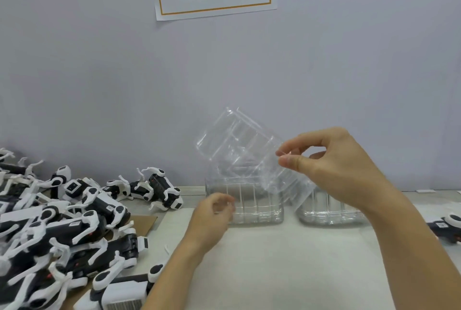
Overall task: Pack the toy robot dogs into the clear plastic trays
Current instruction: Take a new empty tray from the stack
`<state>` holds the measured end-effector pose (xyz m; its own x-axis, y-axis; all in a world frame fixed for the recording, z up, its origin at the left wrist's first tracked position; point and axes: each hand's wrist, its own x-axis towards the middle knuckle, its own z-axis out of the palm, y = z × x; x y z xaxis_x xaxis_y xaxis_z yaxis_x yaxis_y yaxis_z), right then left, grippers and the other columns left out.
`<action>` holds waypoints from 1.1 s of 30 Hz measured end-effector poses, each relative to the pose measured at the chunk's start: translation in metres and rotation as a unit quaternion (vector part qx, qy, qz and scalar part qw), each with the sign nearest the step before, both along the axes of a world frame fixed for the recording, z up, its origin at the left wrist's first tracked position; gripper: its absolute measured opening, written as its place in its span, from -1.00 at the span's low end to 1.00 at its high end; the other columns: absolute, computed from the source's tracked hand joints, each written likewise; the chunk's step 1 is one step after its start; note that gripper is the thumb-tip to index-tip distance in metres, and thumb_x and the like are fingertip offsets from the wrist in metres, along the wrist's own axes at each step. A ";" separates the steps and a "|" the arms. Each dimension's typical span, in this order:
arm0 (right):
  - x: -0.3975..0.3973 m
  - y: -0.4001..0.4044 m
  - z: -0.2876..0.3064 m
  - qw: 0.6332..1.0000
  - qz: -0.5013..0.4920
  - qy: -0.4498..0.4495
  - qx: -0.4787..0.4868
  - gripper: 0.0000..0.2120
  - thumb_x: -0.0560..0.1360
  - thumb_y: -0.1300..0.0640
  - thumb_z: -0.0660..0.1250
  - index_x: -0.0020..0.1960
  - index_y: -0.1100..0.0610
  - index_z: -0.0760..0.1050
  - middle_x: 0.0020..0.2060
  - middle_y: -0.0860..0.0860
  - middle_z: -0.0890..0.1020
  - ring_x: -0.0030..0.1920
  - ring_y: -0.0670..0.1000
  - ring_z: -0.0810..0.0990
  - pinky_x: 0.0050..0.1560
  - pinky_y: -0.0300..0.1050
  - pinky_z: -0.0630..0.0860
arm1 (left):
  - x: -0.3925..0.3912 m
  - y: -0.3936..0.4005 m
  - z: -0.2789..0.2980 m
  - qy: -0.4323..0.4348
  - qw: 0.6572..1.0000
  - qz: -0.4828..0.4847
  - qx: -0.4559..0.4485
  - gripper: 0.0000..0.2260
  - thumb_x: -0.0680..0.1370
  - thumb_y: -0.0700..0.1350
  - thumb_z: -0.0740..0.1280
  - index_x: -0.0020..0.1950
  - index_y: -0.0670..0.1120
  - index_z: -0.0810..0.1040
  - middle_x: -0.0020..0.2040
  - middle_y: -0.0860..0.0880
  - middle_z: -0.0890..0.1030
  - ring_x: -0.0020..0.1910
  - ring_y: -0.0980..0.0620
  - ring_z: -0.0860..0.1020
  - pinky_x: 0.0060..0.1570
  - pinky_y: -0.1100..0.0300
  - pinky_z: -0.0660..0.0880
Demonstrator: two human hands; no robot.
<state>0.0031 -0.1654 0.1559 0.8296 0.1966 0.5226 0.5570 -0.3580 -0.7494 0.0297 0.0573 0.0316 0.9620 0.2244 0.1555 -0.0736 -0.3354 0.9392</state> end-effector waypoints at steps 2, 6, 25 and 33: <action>-0.003 -0.001 0.005 0.998 -0.004 0.015 -0.060 -0.91 0.39 0.04 0.56 -0.26 -0.11 0.70 -0.29 -0.11 0.63 -0.45 -0.23 0.49 -0.33 -0.48 0.37 | -0.001 0.006 0.015 -0.026 0.995 0.062 -0.073 -0.85 0.63 -0.30 0.25 0.01 -0.12 0.59 -0.01 -0.16 0.69 -0.13 -0.03 0.66 -0.17 0.16 0.56; -0.009 -0.003 0.013 0.984 -0.007 0.059 -0.170 -0.94 0.38 -0.07 0.55 -0.24 -0.16 0.69 -0.25 -0.12 0.66 -0.23 -0.18 0.61 -0.13 -0.30 0.51 | -0.009 0.032 0.047 -0.075 0.986 0.129 -0.068 -0.90 0.61 -0.26 0.31 -0.01 -0.11 0.60 -0.10 -0.10 0.69 -0.16 -0.06 0.67 -0.18 0.07 0.58; 0.003 0.043 -0.036 0.829 0.022 0.259 -0.495 -0.71 0.47 0.02 0.50 0.19 -0.03 0.64 -0.26 -0.14 0.62 -0.28 -0.18 0.56 -0.22 -0.26 0.48 | -0.048 0.061 0.073 0.354 0.814 -0.092 0.451 -0.77 0.47 0.04 0.53 0.09 0.12 0.63 -0.32 0.14 0.54 -0.33 0.20 0.50 -0.31 0.34 0.40; 0.002 0.037 -0.031 0.862 -0.014 0.220 -0.456 -0.67 0.55 -0.07 0.40 0.30 -0.09 0.56 0.27 -0.13 0.58 0.24 -0.04 0.55 0.02 -0.19 0.39 | -0.048 0.055 0.072 0.302 0.834 -0.128 0.443 -0.70 0.60 -0.25 0.24 0.10 0.17 0.54 -0.09 0.06 0.63 -0.18 0.13 0.53 -0.12 0.27 0.47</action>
